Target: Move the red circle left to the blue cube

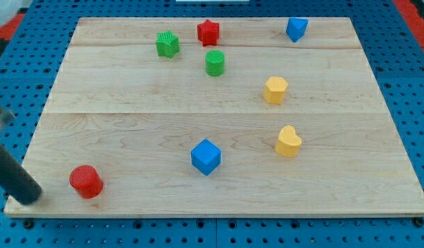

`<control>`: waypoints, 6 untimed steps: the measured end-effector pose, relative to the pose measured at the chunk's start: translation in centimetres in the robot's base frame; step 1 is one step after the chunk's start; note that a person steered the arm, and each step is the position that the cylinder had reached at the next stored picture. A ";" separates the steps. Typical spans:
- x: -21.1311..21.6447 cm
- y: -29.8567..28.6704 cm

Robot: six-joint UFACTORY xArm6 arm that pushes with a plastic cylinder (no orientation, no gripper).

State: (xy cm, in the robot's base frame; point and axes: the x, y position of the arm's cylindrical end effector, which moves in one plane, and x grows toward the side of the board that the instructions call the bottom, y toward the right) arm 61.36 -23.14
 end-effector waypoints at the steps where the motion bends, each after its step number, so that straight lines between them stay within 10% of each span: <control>1: -1.2 3.4; 6: 0.5 9.3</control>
